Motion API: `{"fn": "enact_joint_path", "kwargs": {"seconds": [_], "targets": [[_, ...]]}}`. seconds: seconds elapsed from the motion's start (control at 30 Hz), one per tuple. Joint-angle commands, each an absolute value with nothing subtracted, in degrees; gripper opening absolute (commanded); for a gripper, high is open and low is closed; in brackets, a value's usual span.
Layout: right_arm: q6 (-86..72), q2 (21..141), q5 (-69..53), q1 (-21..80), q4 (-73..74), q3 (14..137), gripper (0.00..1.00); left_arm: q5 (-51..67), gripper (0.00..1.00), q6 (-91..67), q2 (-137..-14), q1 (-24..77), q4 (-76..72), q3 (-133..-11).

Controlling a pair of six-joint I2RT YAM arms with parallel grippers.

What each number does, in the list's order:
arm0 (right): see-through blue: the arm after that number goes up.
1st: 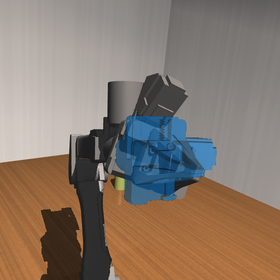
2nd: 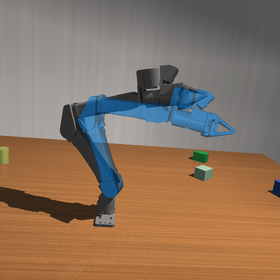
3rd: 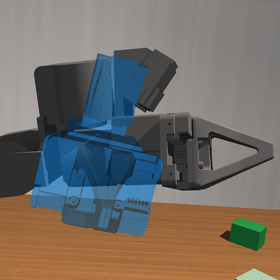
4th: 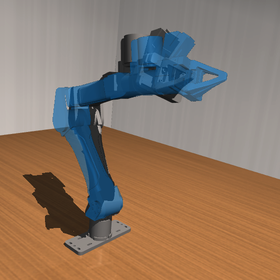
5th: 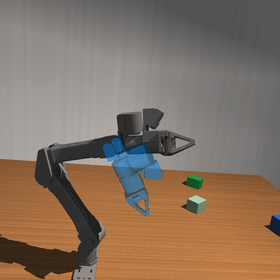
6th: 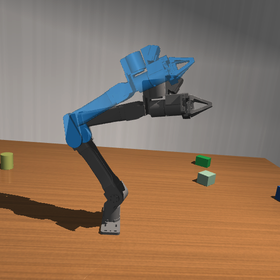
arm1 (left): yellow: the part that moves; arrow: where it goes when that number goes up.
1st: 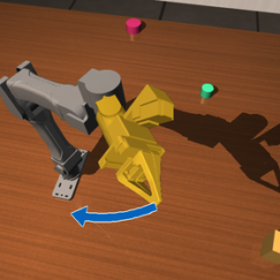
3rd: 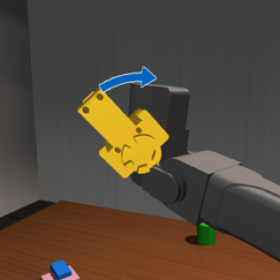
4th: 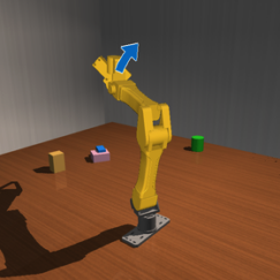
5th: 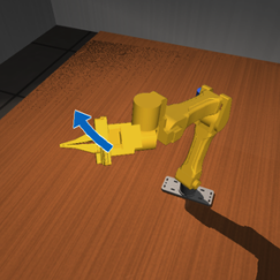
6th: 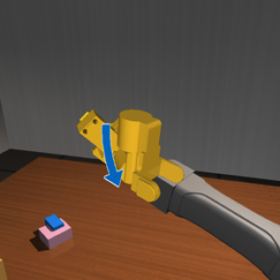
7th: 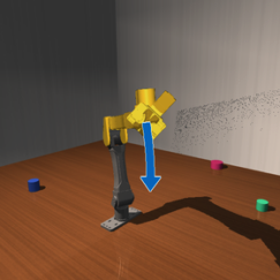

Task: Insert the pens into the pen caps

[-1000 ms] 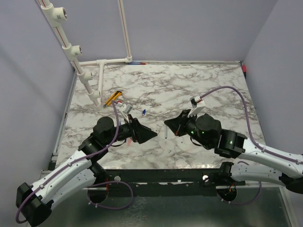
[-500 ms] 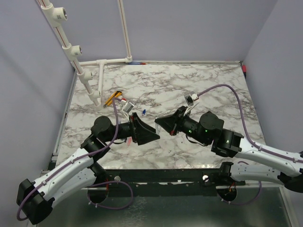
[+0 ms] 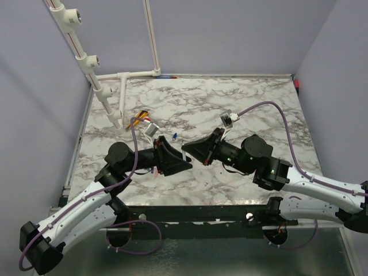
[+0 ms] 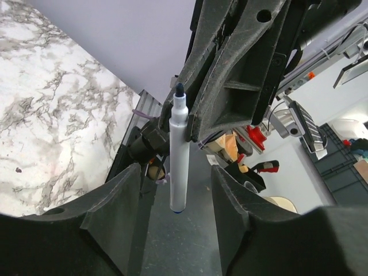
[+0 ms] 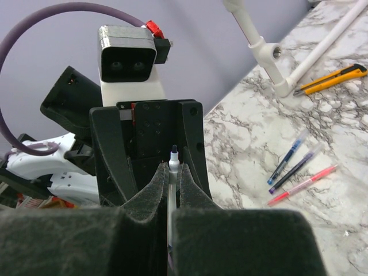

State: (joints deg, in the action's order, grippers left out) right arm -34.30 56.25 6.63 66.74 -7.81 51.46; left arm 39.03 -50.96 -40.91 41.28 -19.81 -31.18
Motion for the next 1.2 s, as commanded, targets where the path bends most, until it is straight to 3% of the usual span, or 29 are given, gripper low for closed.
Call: {"fn": "enact_joint_path", "kwargs": {"seconds": [0.0,0.37,0.67,0.73,0.8,1.03,1.07,1.17], "targets": [[-33.1,56.1,3.0,66.7,-11.8,50.4,0.01,36.9,0.51,-52.3,-39.2,41.3,-22.0,-32.7],[-33.0,56.5,1.1,66.7,-11.6,50.1,0.01,35.6,0.42,-53.2,-38.9,41.3,-22.2,-33.5],[-33.0,55.6,0.7,66.8,-11.9,49.6,0.01,35.1,0.25,-53.4,-39.0,41.3,-22.3,-33.6],[-33.0,55.5,0.5,66.8,-11.9,49.4,0.01,35.0,0.17,-53.5,-39.1,41.3,-22.3,-33.7],[-33.0,55.4,0.4,66.8,-12.0,49.2,0.01,34.9,0.01,-53.5,-39.0,41.3,-22.3,-33.8],[-32.5,54.7,0.8,66.8,-10.0,49.7,0.01,34.1,0.0,-53.1,-37.9,41.3,-22.2,-33.1],[-32.3,54.6,1.2,66.8,-9.2,50.1,0.01,33.9,0.0,-52.8,-37.7,41.3,-21.8,-33.0],[-31.3,54.4,2.3,66.8,-6.1,51.9,0.2,33.0,0.0,-50.5,-37.0,41.3,-18.2,-33.0]]}}
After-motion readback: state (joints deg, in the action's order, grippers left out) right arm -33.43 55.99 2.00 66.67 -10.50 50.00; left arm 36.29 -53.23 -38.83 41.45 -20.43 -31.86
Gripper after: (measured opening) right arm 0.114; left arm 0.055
